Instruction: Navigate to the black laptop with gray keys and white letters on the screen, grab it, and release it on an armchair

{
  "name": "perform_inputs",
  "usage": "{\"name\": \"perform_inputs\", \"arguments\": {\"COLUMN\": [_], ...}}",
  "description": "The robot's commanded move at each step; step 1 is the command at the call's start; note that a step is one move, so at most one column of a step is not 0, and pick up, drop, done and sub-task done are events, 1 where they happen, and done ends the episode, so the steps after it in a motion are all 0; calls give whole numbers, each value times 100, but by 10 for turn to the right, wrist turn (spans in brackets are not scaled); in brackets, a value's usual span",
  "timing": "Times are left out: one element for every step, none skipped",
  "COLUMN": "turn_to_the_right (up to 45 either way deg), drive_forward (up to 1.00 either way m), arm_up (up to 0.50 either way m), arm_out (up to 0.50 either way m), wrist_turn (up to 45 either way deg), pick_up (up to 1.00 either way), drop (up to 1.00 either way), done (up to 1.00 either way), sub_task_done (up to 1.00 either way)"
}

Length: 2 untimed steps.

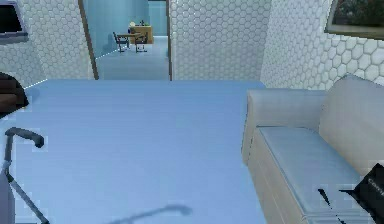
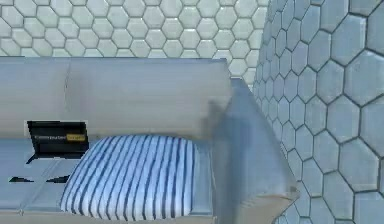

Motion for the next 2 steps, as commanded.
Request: {"name": "perform_inputs", "arguments": {"turn_to_the_right": [300,0], "drive_forward": [0,40], "arm_up": [0,0], "arm_out": [0,0], "wrist_turn": [0,0], "pick_up": [0,0], "drop": [0,0], "done": [0,0], "sub_task_done": [0,0]}}
